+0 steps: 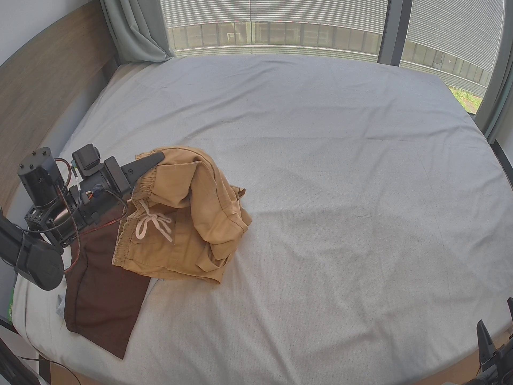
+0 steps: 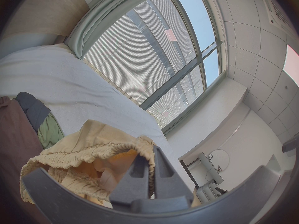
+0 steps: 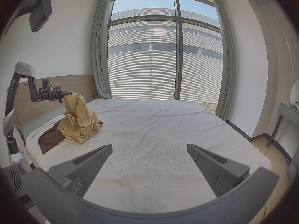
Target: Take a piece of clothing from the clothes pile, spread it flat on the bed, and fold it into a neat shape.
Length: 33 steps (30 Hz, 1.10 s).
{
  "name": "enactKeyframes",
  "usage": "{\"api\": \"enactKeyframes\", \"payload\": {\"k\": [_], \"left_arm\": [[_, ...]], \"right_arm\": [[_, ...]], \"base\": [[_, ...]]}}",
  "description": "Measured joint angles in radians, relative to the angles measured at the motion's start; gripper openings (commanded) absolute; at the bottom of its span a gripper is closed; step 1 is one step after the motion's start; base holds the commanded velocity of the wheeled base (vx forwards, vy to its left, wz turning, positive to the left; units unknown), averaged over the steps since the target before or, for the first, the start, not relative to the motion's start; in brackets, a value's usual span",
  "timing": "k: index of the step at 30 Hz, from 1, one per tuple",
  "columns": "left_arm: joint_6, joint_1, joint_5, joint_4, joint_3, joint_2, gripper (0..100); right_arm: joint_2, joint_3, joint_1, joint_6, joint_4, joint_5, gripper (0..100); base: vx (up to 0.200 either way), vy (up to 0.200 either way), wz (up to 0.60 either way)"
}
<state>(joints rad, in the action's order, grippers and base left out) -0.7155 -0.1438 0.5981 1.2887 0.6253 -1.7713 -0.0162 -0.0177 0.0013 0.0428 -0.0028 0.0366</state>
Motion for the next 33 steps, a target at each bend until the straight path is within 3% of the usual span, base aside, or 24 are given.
{"api": "enactKeyframes", "payload": {"k": [8,22,33], "left_arm": [[-0.044,-0.097,-0.119,0.009,0.0,0.005,0],[-0.065,-0.198,-0.123,0.161,-0.037,-0.043,0],[-0.081,-0.286,-0.128,0.182,-0.051,-0.074,0]], "right_arm": [[0.0,0.0,0.0,0.0,0.0,0.0,100],[0.0,0.0,0.0,0.001,0.0,0.0,100],[0.0,0.0,0.0,0.001,0.0,0.0,100]], "base": [[0.0,0.0,0.0],[0.0,0.0,0.0],[0.0,0.0,0.0]]}}
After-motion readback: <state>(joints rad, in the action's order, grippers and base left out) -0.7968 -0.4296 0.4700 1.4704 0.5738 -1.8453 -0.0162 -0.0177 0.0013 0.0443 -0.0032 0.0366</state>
